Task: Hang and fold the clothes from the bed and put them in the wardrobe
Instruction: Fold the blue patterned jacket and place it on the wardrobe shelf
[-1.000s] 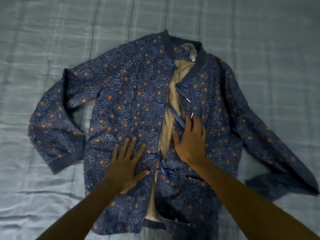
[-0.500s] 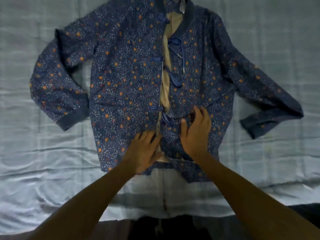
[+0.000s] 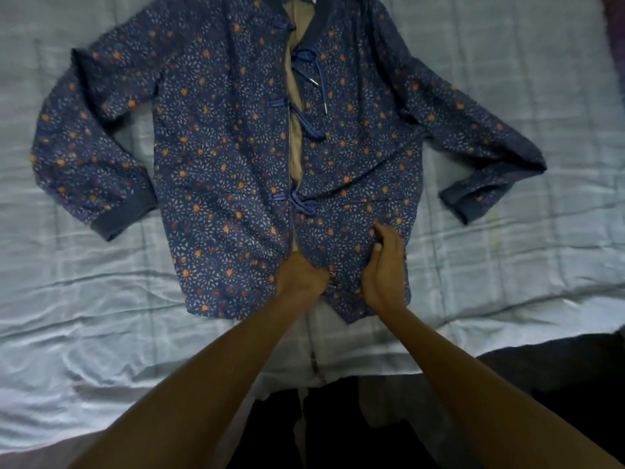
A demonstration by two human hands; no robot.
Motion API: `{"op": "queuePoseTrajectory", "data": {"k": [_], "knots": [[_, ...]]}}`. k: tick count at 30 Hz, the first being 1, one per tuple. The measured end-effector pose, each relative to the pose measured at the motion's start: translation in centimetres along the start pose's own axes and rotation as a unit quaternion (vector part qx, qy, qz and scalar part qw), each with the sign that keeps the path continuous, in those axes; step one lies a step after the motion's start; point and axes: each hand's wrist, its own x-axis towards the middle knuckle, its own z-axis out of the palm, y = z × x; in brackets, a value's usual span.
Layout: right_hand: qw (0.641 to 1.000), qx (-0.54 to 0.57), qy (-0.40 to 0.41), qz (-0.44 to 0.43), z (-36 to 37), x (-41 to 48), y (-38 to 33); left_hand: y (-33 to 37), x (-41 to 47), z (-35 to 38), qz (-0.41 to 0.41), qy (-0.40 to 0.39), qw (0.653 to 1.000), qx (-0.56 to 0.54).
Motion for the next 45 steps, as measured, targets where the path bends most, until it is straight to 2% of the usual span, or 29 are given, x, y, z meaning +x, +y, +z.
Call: {"op": "queuePoseTrajectory", "data": {"k": [2,4,6,8,10,12,15,17,19,20,23,26,29,30,32,34,35,36,37,38,39,40,41,42,43,45], "knots": [[1.000,-0.012,-0.024,0.002,-0.6,0.1,0.4,0.3,-0.3,-0.3,0.013,-0.006,0.999,-0.042],[0.993,-0.078,-0.082,-0.020,-0.8,0.4,1.7,-0.1,-0.3,-1.7,0.061,-0.041,0.993,-0.093],[0.975,-0.172,-0.128,-0.059,-0.7,0.1,3.0,-1.3,0.1,-3.5,0.112,-0.018,0.991,-0.067],[0.965,-0.214,-0.125,-0.085,-0.4,-0.1,3.3,-3.1,0.4,-4.8,0.115,0.033,0.993,-0.018],[0.977,-0.187,-0.060,-0.084,-0.9,1.1,2.4,-3.7,0.4,-5.4,0.125,0.092,0.988,0.017],[0.985,-0.152,0.029,-0.074,-2.1,3.7,1.3,-2.5,0.9,-5.9,0.203,0.157,0.963,0.082],[0.970,-0.160,0.184,-0.011,-4.7,9.0,0.8,0.8,3.0,-5.6,0.396,0.199,0.866,0.231],[0.946,-0.148,0.270,0.099,-6.6,12.5,1.1,3.3,4.5,-4.6,0.454,0.189,0.818,0.299],[0.919,-0.139,0.299,0.217,-8.6,15.7,2.0,5.8,5.7,-3.8,0.429,0.146,0.818,0.354],[0.914,-0.143,0.282,0.253,-9.5,16.9,2.8,6.7,6.5,-3.5,0.403,0.123,0.820,0.387],[0.931,-0.097,0.182,0.300,-11.2,18.8,4.4,7.7,8.7,-2.9,0.271,0.047,0.826,0.493],[0.930,-0.051,0.207,0.299,-11.4,18.9,4.5,7.5,9.4,-2.7,0.226,0.041,0.815,0.531],[0.895,0.043,0.234,0.377,-11.8,18.6,3.4,7.7,9.7,-2.9,0.208,0.057,0.796,0.566],[0.895,0.066,0.239,0.370,-11.8,18.4,2.8,7.7,10.0,-3.1,0.204,0.059,0.790,0.575],[0.934,0.045,0.241,0.259,-11.8,17.5,0.6,7.9,10.7,-3.3,0.198,0.055,0.791,0.576],[0.977,0.017,0.174,0.126,-11.2,15.5,-3.2,7.9,10.8,-3.6,0.209,0.052,0.794,0.568],[0.993,0.004,0.093,0.066,-10.5,14.1,-5.3,7.8,10.6,-3.9,0.233,0.055,0.799,0.552],[1.000,-0.014,-0.023,0.009,-9.7,12.6,-7.0,7.3,10.3,-4.5,0.266,0.069,0.806,0.524],[0.983,-0.039,-0.174,-0.038,-8.7,10.9,-8.8,6.7,9.9,-5.4,0.300,0.095,0.815,0.487],[0.937,-0.077,-0.336,-0.059,-7.7,9.4,-10.0,5.7,9.4,-6.5,0.323,0.125,0.821,0.454],[0.869,-0.125,-0.478,-0.040,-6.9,8.1,-11.2,4.4,9.0,-7.7,0.327,0.146,0.826,0.436],[0.799,-0.151,-0.582,0.011,-6.0,7.2,-12.1,2.8,8.9,-9.1,0.323,0.158,0.828,0.430],[0.753,-0.154,-0.637,0.058,-5.3,6.7,-12.7,1.0,8.9,-10.7,0.318,0.170,0.828,0.429],[0.746,-0.140,-0.645,0.084,-4.5,6.4,-13.0,-0.9,9.0,-12.3,0.313,0.181,0.830,0.426],[0.770,-0.131,-0.620,0.075,-3.8,6.4,-13.3,-2.5,9.1,-13.8,0.314,0.194,0.833,0.413],[0.852,-0.162,-0.498,-0.012,-2.4,6.9,-12.5,-5.0,9.0,-16.3,0.316,0.246,0.838,0.370]]}}
